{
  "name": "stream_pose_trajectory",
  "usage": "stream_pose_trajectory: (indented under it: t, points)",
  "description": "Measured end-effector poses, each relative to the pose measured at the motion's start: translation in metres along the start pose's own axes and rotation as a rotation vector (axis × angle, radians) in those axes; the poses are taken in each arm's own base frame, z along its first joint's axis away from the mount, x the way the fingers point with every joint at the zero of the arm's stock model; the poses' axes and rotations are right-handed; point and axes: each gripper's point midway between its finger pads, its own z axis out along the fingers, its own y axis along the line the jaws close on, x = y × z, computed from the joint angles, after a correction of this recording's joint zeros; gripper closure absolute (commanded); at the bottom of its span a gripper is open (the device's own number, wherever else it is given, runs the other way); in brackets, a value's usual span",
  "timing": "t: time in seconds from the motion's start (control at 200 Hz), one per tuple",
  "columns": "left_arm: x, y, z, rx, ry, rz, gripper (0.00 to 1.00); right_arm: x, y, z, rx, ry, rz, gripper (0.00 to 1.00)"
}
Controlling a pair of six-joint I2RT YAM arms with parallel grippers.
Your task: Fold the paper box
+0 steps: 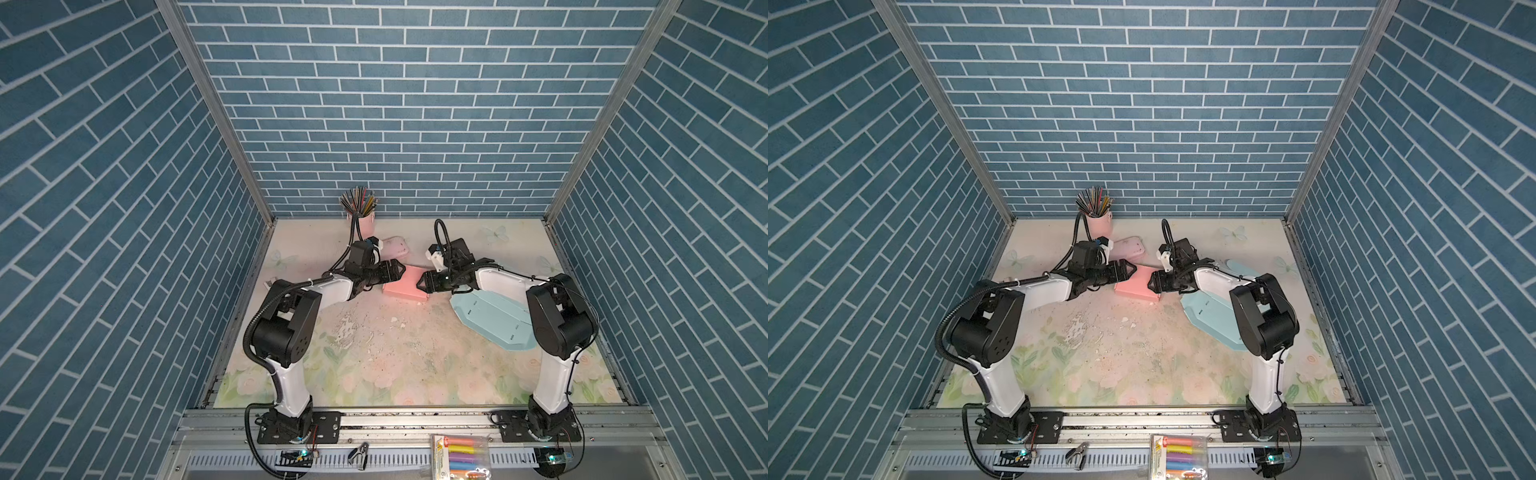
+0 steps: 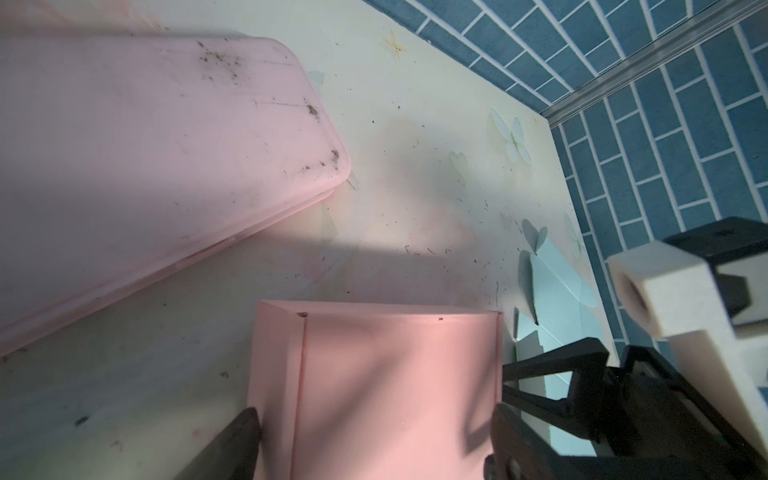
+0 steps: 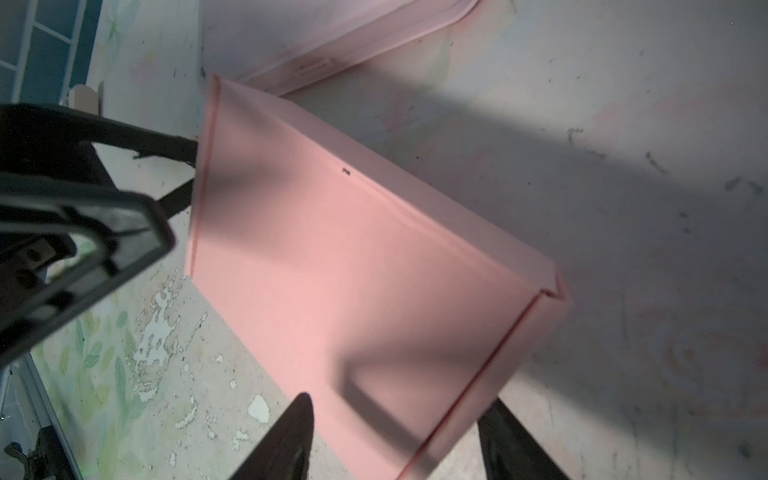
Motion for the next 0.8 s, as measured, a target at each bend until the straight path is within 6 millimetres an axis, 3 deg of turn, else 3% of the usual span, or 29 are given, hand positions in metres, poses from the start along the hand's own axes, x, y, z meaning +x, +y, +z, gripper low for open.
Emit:
stream_pose_trajectory:
  t: [0.215,0.395,0.67,0.8]
  points:
    - [0.006,0.006,0.007,-0.005,0.013,-0.014,0.13,-0.019,-0.011,0.002,-0.031,-0.044,0.026,0.37]
    - [0.004,0.005,0.007,-0.005,0.005,-0.015,0.13,-0.022,-0.011,0.001,-0.044,-0.055,0.025,0.36]
    - [0.001,0.004,0.007,0.0,-0.003,-0.019,0.12,-0.017,-0.015,0.004,-0.031,-0.053,0.032,0.18]
    - [-0.001,0.007,0.005,-0.011,-0.016,-0.024,0.12,-0.022,-0.017,-0.005,0.0,-0.076,0.025,0.11]
